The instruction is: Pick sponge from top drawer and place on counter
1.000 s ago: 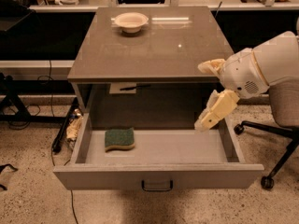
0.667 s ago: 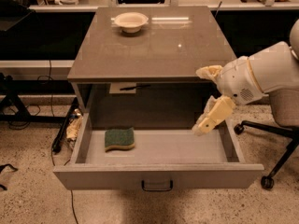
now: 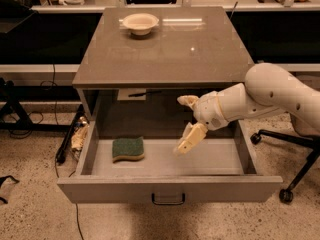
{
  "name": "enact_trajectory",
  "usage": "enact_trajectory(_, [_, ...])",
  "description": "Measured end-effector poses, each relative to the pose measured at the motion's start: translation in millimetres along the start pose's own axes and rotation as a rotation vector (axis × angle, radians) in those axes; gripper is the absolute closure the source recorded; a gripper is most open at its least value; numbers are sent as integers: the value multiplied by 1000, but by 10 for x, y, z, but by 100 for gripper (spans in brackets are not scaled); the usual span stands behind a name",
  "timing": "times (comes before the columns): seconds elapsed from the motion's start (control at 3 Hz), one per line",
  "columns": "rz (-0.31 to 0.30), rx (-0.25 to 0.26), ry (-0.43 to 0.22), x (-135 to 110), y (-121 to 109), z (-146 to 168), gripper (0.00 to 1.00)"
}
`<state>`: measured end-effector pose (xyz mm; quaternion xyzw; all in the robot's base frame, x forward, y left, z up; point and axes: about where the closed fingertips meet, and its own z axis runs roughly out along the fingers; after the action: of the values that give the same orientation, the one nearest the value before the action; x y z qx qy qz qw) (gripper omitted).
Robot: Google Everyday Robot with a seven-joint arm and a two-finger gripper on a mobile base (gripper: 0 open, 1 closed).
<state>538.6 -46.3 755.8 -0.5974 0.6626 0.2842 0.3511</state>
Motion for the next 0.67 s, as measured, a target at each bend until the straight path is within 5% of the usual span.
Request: enact_trajectory(0.67, [-12,2,4,33,-9,113,0])
